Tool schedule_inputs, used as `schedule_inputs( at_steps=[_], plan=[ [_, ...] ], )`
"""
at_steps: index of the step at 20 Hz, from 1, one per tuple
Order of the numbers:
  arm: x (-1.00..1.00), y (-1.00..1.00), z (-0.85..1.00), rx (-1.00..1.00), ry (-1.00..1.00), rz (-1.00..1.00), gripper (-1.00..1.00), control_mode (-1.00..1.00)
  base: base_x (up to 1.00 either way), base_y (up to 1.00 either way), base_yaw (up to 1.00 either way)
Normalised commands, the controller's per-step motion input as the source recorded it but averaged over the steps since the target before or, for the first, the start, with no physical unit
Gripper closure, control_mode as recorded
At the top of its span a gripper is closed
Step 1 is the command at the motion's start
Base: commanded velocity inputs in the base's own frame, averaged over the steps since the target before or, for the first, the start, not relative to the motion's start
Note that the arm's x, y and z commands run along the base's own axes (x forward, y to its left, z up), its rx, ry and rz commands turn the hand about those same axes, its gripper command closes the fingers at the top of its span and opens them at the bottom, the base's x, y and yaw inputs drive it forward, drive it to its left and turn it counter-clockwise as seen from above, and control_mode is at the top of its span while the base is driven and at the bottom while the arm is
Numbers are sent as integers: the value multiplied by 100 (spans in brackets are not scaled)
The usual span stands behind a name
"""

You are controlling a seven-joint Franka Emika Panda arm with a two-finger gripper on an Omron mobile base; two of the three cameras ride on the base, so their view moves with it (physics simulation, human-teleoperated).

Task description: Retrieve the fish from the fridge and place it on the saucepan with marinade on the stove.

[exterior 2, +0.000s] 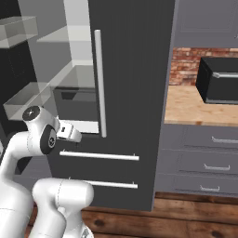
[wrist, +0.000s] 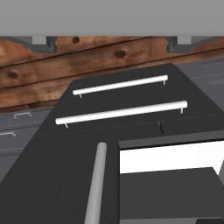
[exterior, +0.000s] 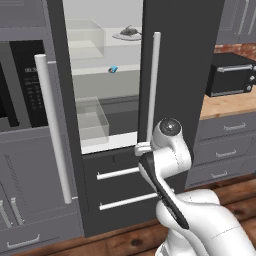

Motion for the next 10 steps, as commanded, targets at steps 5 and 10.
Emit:
schedule_inputs(
  at_steps=[5,10],
  plan=[
    [46,-42,54,0,-1,0,-100,-100,0,0,0],
    [38,-32,44,0,0,2,-100,-100,0,0,0]
  ],
)
